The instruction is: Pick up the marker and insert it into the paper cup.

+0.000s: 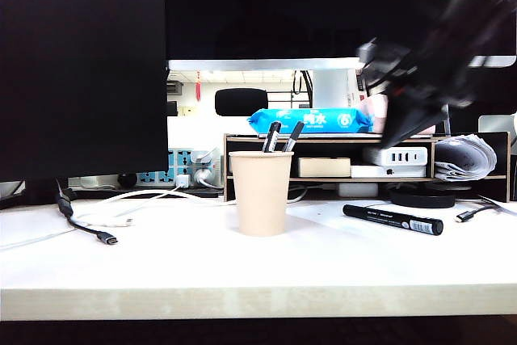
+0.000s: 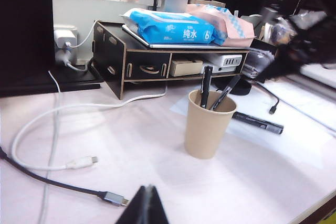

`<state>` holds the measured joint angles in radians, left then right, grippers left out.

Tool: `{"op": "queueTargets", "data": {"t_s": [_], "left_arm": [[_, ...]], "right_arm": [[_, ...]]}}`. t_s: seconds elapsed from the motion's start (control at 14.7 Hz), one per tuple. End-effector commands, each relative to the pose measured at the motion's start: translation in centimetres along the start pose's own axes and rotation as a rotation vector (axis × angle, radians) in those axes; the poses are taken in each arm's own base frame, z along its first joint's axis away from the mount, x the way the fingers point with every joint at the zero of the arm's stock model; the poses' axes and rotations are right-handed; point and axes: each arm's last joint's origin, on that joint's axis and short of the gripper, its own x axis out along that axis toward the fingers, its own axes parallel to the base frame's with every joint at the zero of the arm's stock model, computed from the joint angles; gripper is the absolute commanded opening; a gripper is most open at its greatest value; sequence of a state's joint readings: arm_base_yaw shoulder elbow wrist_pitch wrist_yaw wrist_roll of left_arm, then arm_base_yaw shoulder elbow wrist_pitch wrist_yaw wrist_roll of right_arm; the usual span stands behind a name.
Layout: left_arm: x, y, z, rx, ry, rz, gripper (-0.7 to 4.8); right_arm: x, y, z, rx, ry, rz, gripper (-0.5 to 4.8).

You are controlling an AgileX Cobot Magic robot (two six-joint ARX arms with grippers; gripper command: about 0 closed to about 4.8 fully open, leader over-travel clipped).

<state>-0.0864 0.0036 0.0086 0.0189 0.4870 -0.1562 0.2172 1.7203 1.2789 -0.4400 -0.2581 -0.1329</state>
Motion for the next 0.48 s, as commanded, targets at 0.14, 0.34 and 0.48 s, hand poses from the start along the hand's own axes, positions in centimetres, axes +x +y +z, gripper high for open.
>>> {"op": "queueTargets", "data": {"t_s": [0.14,0.34,0.48], "left_arm": [[0.0,-0.1,-0.1,0.003,0.021,-0.055,-0.05],[0.1,-0.5,-0.3,-0.034,0.059,-0.185,-0.05],[0.5,-0.6,-0.8,-0.054,0.107,-0.184,-0.05]], "right_arm": [[2.4,-0.7,1.6,-0.020,0.097,-0.033,-0.06],[3.8,-1.0,2.1,-0.060,0.142,-0.025,-0.06],[4.5,-0.9,2.2,-0.064,0.139,-0.016,-0.06]]}}
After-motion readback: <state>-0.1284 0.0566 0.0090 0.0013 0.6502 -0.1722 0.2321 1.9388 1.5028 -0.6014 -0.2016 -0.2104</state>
